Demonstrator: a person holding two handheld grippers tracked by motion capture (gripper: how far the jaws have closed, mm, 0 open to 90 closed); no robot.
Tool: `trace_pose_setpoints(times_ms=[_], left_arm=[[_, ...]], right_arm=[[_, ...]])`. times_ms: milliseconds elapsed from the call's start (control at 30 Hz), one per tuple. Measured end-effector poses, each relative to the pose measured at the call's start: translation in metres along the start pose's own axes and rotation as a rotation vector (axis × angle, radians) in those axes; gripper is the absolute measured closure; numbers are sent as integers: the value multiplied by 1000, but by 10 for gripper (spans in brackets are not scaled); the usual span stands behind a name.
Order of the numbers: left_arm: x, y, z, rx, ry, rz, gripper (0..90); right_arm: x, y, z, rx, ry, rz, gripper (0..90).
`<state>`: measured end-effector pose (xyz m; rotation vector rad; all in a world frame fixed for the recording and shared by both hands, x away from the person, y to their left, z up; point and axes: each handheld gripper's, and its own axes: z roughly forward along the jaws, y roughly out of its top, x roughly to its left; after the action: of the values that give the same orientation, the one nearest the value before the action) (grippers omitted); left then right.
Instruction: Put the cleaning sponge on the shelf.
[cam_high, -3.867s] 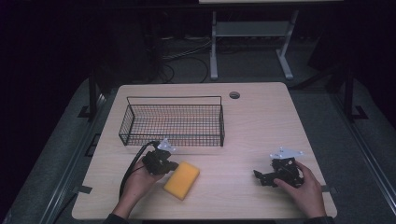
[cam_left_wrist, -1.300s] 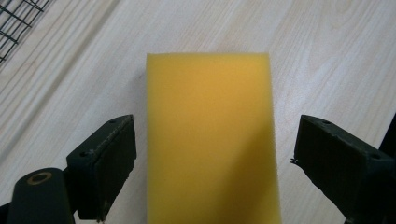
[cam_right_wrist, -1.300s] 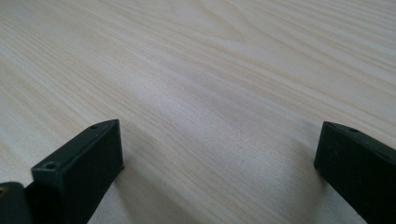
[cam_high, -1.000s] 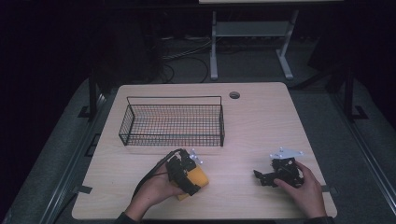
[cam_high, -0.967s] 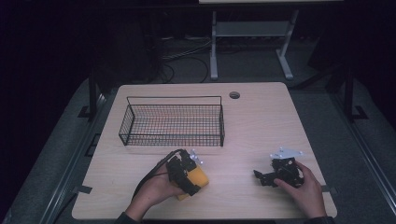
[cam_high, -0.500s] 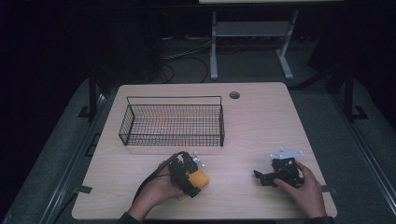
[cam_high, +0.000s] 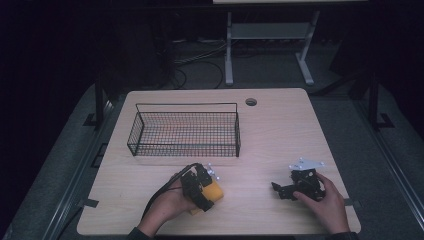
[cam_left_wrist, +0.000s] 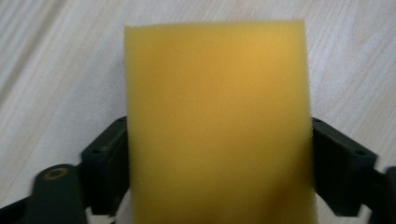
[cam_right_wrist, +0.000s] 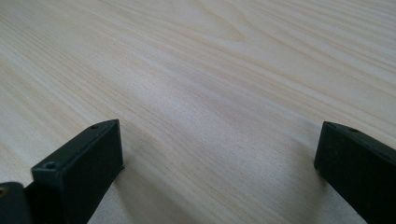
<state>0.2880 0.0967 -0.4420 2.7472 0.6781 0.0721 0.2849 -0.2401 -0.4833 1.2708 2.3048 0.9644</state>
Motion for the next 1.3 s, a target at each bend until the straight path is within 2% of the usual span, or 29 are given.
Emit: trace_pose_setpoints(times_ms=[500, 867, 1300], left_arm=[[2, -1, -2, 0, -4, -7, 227], [6, -3, -19, -34, -30, -21, 227], [14, -9, -42, -72, -26, -54, 228]], right_arm=[[0, 0, 0, 0, 0, 0, 3], [0, 0, 0, 0, 0, 0, 3], [0, 0, 0, 1, 0, 2, 4]])
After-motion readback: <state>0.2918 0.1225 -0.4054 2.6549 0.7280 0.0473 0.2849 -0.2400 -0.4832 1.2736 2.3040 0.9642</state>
